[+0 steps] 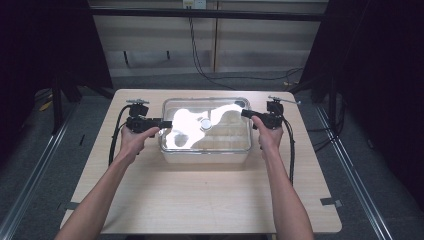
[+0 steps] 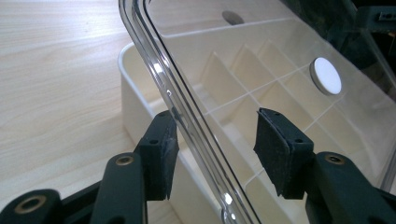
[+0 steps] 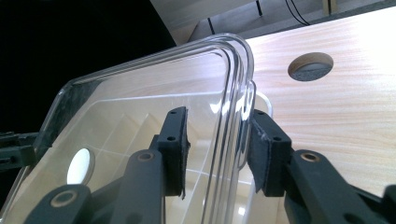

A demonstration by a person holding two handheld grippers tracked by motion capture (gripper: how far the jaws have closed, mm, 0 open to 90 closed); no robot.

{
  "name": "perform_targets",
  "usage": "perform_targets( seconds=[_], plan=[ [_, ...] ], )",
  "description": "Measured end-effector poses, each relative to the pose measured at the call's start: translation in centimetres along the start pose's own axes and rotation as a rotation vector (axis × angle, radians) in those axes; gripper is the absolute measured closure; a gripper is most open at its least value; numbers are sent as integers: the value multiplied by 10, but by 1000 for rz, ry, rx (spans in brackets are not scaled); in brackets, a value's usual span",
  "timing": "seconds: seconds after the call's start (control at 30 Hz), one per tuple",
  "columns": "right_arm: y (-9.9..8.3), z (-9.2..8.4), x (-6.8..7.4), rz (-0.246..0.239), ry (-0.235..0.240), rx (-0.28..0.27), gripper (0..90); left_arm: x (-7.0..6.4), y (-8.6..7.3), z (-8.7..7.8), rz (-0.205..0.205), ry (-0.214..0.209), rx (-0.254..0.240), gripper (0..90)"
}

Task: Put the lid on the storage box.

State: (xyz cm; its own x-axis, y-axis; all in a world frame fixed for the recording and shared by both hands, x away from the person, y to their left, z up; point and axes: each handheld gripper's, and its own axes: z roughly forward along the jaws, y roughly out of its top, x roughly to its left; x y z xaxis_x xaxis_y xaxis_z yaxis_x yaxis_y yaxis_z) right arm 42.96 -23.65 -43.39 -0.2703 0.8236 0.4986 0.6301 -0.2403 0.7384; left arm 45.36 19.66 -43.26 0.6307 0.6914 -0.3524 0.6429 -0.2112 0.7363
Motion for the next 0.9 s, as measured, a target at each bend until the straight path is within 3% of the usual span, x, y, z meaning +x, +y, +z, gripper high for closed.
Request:
perform_targets(
  seconds=[0.17, 0.43, 0.6, 0.73, 0.9],
  plan=[
    [-3, 6, -1, -1, -28, 14, 592, 1, -2, 0, 21, 24, 15, 494],
    [-7, 14, 0, -20, -78, 43, 548, 6, -8, 5, -27, 4, 14, 487],
    [-9, 18, 4, -63, -127, 72, 515, 9, -10, 8, -53, -9, 23, 478],
    [-11, 19, 5, -84, -166, 87, 504, 8, -9, 10, -49, 2, 39, 464],
    [-13, 19, 4, -88, -155, 70, 484, 9, -11, 10, -50, -7, 29, 460]
  ],
)
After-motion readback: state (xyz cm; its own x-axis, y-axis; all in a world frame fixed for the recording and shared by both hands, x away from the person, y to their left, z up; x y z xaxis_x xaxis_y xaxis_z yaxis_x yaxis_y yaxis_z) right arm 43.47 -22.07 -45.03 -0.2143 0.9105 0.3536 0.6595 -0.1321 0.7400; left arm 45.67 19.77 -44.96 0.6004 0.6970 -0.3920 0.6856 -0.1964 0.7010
